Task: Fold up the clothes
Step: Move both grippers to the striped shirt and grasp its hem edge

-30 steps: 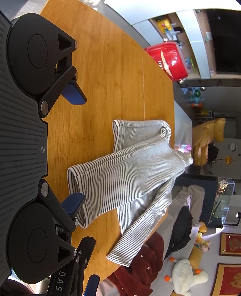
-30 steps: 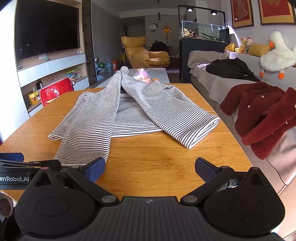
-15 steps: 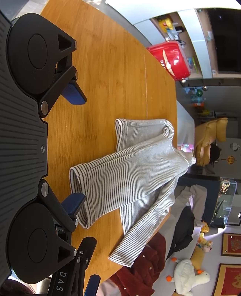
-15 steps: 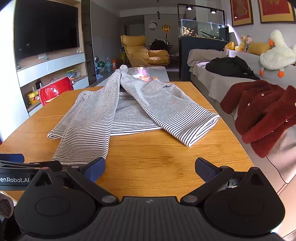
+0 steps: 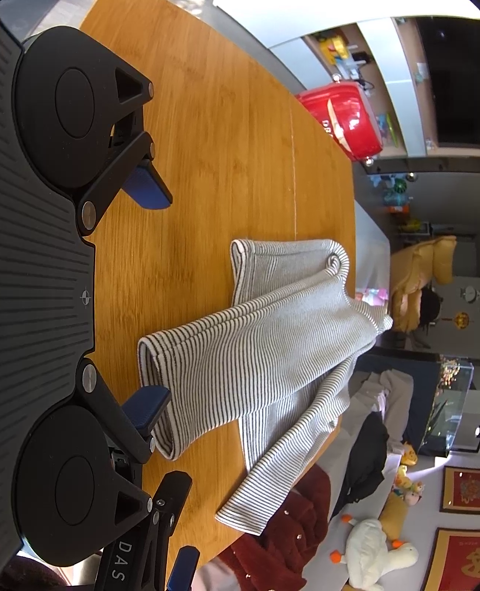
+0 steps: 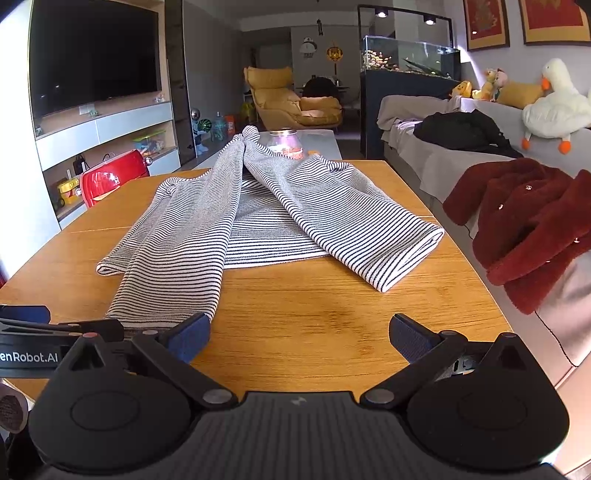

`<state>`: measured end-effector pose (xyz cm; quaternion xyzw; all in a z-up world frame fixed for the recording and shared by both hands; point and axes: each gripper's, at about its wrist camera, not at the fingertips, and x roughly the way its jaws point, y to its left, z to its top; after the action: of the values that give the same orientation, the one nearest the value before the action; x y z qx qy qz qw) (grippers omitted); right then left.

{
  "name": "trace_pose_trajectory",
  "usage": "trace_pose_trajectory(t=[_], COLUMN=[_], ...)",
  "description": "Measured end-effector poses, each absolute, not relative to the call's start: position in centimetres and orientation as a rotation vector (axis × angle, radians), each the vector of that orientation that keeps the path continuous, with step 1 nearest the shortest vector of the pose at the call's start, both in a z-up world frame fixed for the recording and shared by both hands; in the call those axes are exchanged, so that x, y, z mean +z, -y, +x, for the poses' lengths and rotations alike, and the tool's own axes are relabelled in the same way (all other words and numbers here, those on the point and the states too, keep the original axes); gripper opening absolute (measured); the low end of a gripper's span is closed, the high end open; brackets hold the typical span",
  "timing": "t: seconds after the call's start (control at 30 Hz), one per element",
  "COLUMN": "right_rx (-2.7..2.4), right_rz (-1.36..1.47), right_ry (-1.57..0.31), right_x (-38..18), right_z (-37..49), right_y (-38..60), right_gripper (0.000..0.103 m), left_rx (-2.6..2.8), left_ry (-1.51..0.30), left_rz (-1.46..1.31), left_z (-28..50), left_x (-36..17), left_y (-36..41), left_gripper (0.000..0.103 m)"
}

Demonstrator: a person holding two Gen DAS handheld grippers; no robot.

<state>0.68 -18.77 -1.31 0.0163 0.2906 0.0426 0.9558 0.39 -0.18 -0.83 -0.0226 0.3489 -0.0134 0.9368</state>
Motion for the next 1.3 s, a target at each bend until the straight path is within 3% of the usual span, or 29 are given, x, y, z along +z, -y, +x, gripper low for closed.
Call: trace_pose_trajectory(t=[0.4,0.8,1.1,1.3], right_rx=[0.147,0.283,0.316,0.352], right_rz=[-0.003,0.128,0.088,0.249], right_ry=[-0.608,-0.543,-0.643,-0.719], right_x=[-0.5,4.0,1.4,-0.8], right_z=[2.2,16.8,24.4,26.4], right_y=[18.7,20.8,18.7,19.0], right_gripper=[0.103,0.103,0.103,0.103], left_rx=[-0.082,-0.211,-0.292,-0.323], left_ry=[-0.706,-0.624,-0.805,-0.793], left_rz=[-0.072,-0.117,-0.269,-0.331], left_z=[2.3,14.7,22.2,23.6], left_x=[0.3,4.5,-0.5,-1.2], left_y=[-0.6,-3.3,-4.2,-5.0], left_gripper=[0.103,0.103,0.103,0.103])
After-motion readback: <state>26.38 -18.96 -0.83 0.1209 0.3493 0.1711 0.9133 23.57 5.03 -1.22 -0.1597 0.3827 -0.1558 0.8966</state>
